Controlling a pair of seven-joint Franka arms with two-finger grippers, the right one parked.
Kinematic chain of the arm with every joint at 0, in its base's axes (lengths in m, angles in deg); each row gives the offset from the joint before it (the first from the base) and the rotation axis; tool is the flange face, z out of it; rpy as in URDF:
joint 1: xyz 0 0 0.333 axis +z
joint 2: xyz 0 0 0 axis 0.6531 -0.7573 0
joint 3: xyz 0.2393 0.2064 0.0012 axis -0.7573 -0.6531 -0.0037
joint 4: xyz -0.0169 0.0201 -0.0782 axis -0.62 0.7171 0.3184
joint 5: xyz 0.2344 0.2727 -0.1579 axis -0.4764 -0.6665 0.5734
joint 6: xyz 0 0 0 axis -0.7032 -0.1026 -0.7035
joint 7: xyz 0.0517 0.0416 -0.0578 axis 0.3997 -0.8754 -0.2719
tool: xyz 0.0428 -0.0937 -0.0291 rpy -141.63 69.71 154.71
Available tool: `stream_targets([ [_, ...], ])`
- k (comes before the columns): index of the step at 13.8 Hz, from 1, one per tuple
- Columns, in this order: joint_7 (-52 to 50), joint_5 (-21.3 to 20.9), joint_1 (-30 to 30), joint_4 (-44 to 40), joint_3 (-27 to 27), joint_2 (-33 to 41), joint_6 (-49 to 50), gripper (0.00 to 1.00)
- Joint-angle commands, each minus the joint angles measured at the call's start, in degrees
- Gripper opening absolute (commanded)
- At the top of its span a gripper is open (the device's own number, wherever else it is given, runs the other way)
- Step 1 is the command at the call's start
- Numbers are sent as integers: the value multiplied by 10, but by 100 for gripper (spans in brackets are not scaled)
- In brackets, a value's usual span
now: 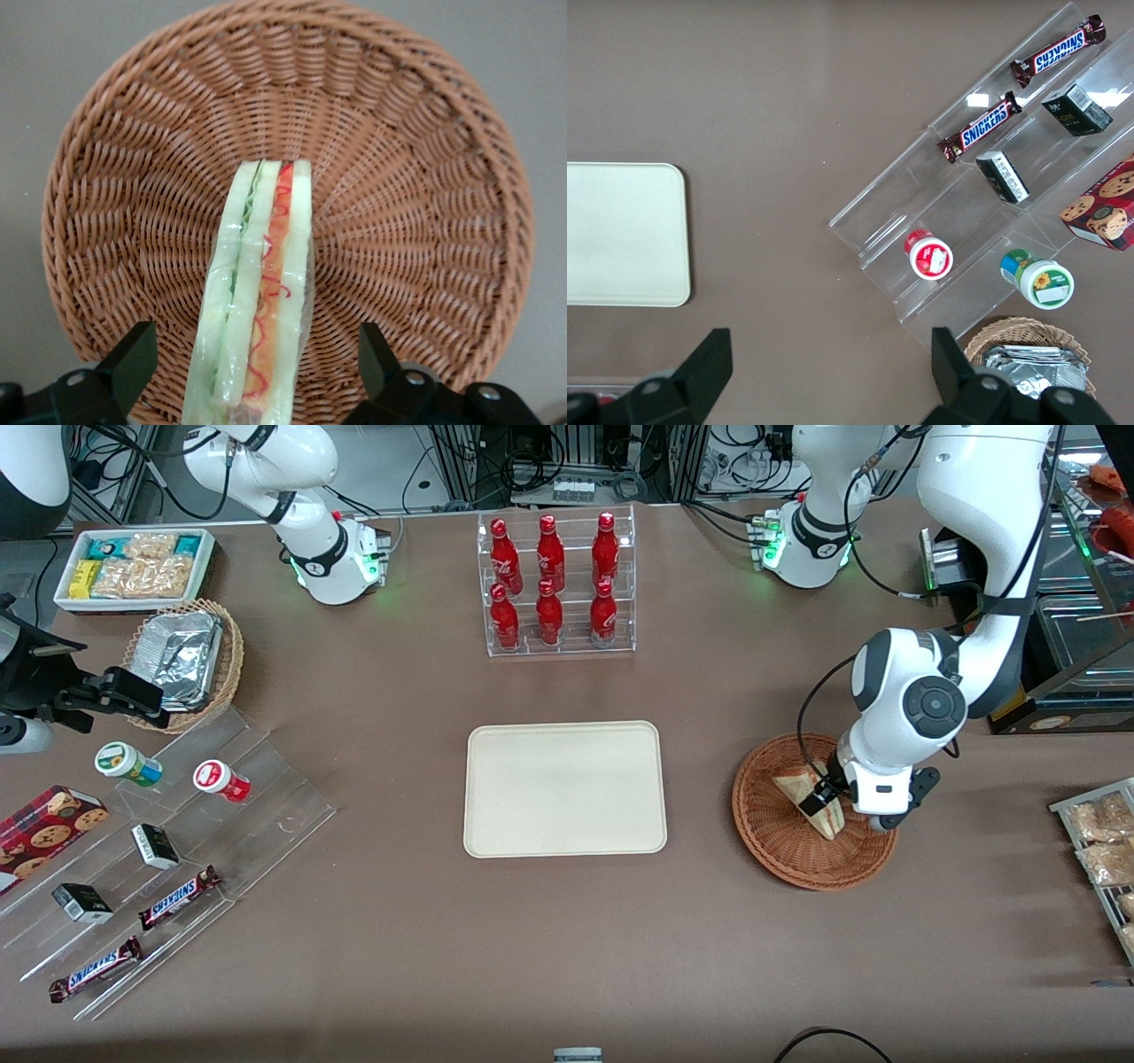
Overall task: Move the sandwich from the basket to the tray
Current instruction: 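Lower the open left gripper over the sandwich in the wicker basket, then close the left gripper on the wrapped sandwich and lift it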
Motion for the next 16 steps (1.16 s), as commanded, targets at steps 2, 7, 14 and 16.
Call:
stream_targets([
  [2, -16, -13, -6, 26, -2, 4, -38, 90],
  [7, -38, -13, -16, 12, -2, -15, -38, 0],
  [14, -9, -41, -20, -82, 17, 36, 181, 0],
  [16, -19, -37, -24, -150, 47, 34, 263, 0],
])
